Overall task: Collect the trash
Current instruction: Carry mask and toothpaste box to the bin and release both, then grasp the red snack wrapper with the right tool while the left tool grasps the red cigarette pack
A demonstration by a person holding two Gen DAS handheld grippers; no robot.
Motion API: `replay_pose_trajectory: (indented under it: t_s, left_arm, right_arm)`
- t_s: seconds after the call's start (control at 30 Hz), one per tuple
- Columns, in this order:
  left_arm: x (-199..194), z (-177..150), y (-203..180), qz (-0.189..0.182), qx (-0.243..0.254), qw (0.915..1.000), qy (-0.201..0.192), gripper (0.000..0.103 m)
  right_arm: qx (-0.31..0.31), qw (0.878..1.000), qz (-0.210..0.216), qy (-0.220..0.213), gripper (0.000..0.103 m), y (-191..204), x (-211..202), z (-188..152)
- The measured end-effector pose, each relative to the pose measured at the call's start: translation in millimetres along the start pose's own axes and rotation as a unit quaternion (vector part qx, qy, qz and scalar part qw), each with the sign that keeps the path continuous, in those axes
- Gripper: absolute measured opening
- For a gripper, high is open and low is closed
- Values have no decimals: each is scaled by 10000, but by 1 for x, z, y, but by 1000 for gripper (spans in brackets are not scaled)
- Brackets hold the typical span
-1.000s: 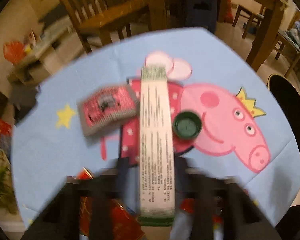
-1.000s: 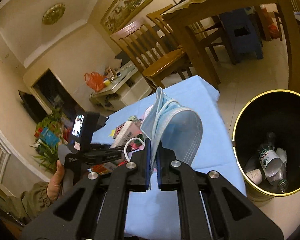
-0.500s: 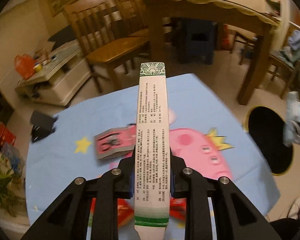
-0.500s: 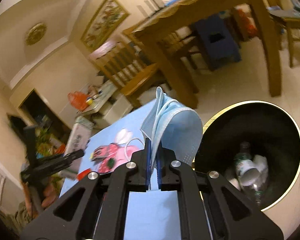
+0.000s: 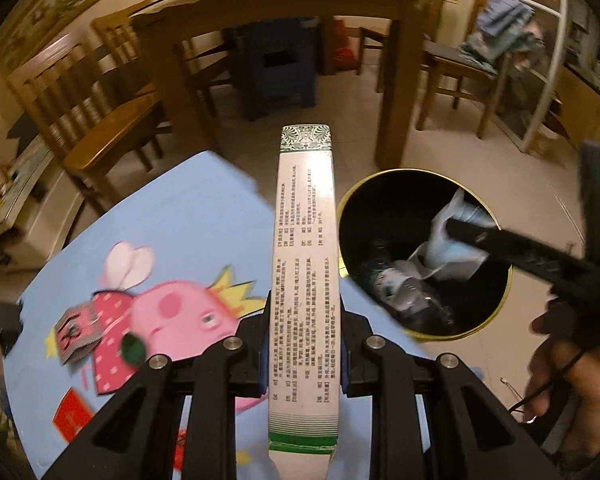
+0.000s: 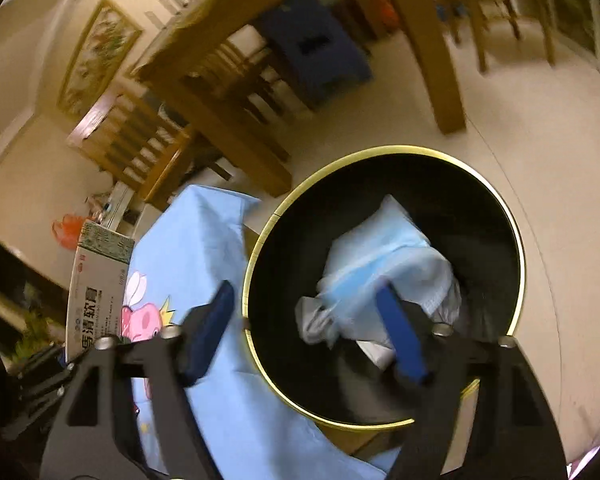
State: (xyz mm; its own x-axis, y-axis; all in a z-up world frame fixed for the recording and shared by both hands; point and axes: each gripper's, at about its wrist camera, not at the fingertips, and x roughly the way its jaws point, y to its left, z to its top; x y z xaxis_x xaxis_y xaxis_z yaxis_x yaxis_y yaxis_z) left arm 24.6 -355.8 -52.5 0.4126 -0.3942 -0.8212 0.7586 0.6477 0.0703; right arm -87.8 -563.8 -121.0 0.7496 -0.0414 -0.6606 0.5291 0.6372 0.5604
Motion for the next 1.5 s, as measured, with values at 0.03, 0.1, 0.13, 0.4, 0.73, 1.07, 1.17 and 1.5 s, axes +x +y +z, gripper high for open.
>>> replay_pose_trajectory:
  t_s: [0.03,0.1,0.13,0.4,0.73,1.07,1.17,1.5]
  left_arm:
    - [3,1,-5,-39,37,10000,17,23]
    - [10,1,-17,-93,120,9999,66,23]
    - [15,2,-24,-111,174,9997,104,23]
    - [37,21,-68,-203,534,9983,143,24]
    - [28,28,-102,-174,819,9963,-185,54]
    - [-11,5,-61,24,585,9975,-400,59]
    - [-26,-3,-46,85,468,9976,-499,60]
    - [-81,-39,21,461,12,9948,-906,70]
  right_arm:
    - [84,9999,12,-97,63,-6,-4,1]
    - [160,9991,-8,-381,63,-11,-16,2]
    - [210,9983,32,-539,63,-14,-22,3]
    - [962,9839,-123,-1501,76,-53,-69,4]
    - [1404,9749,-244,-1709,80,-94,-94,0]
    - [1038,9802,-668,-1546,86,-64,-76,-2]
    - [844,9813,-846,-1507,87,-54,-71,-3]
    - [-633,9875,-895,-1132,87,20,-42,-16]
